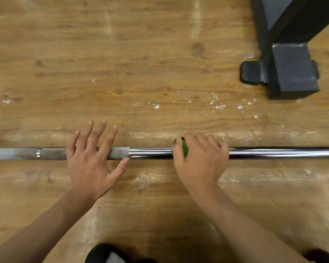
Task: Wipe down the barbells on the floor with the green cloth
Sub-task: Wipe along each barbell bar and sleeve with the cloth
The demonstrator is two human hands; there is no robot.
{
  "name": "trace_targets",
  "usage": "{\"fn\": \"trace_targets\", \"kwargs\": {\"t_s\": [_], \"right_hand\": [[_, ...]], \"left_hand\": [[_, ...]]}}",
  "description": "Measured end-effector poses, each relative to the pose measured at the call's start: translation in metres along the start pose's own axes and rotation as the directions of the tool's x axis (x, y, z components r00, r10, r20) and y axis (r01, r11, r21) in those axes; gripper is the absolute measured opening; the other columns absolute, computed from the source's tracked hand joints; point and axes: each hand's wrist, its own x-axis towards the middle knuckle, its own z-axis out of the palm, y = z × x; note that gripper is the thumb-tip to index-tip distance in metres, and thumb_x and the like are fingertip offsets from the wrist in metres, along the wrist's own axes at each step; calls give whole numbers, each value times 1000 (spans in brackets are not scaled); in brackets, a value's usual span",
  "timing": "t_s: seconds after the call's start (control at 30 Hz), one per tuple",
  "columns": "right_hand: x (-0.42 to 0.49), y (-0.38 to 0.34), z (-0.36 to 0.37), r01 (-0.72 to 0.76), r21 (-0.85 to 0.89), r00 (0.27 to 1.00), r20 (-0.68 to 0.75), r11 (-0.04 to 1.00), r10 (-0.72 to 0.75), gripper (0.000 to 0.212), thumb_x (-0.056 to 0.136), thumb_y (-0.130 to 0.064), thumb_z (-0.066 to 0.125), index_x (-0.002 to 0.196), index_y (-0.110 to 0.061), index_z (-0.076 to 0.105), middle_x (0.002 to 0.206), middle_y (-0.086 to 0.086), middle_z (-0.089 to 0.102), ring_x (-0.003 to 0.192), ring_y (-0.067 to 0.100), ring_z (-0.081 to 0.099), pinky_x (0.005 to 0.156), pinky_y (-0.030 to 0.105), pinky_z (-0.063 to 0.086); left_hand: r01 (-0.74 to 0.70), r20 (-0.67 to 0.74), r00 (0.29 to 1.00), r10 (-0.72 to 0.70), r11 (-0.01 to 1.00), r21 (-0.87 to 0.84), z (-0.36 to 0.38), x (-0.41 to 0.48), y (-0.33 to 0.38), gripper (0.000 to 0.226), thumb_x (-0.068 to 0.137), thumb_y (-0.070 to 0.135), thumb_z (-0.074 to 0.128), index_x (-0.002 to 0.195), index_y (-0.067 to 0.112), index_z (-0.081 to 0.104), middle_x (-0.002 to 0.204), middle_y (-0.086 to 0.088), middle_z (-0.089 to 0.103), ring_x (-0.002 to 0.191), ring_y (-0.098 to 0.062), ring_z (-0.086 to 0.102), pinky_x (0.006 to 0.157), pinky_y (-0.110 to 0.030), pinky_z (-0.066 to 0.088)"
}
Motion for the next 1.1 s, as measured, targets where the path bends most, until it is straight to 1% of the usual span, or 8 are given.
{"fn": "trace_targets", "kwargs": {"t_s": [0.17,0.3,0.4,0.57,0.63,0.87,1.03,1.1], "right_hand": [[-32,-47,5,346,76,905,236,935,-354,39,105,-45,40,97,-24,72,82,2,68,74,27,65,70,39,40],[-25,37,-30,683,50,674,340,728,-656,48,108,-47,33,134,-21,62,97,7,67,74,26,66,57,33,49],[-22,88,-53,793,87,507,456,603,-732,54,109,-41,32,155,-15,41,122,17,64,90,31,67,64,41,59],[-57,0,-24,731,29,623,379,682,-684,55,102,-49,37,134,-16,66,97,6,73,68,23,68,48,30,48],[-67,-35,-12,728,41,599,447,684,-664,53,99,-54,47,129,-16,69,92,6,73,65,22,68,47,29,46],[-38,82,-70,787,100,462,558,608,-689,63,100,-48,39,151,-10,44,156,30,40,115,38,63,56,42,62],[-31,58,-66,704,183,488,577,686,-655,62,110,-49,23,158,-11,30,157,13,46,129,30,59,87,45,61],[-45,3,-37,693,195,521,530,694,-669,61,110,-50,22,155,-11,36,143,10,57,116,26,65,80,40,58]], "left_hand": [[-32,174,984,42,998,-62,-18,-30,0,71,108,62,23,158,17,45,166,-16,37,156,-35,29,120,-56,29],[-264,238,932,274,962,-72,-24,-27,-15,71,108,59,26,161,13,37,169,-20,26,160,-33,20,126,-55,23],[-256,274,927,257,966,-39,-24,-25,-16,77,106,63,23,161,12,37,170,-20,26,160,-34,17,127,-60,17],[-226,248,946,209,973,40,-29,-47,-4,76,105,62,22,160,14,41,167,-16,35,159,-37,20,126,-64,15],[-215,255,947,195,975,51,-31,-53,-4,74,105,59,21,159,13,42,167,-17,34,159,-37,21,126,-64,15],[-188,176,968,176,981,51,-29,-69,0,72,104,55,26,157,11,46,165,-18,37,157,-39,27,126,-62,15],[-164,168,974,150,984,71,-27,-61,2,71,104,55,27,153,10,52,160,-18,46,154,-40,33,126,-61,15],[-165,207,968,144,982,91,-27,-53,1,73,105,57,23,154,10,51,161,-18,45,155,-40,31,126,-62,15]]}}
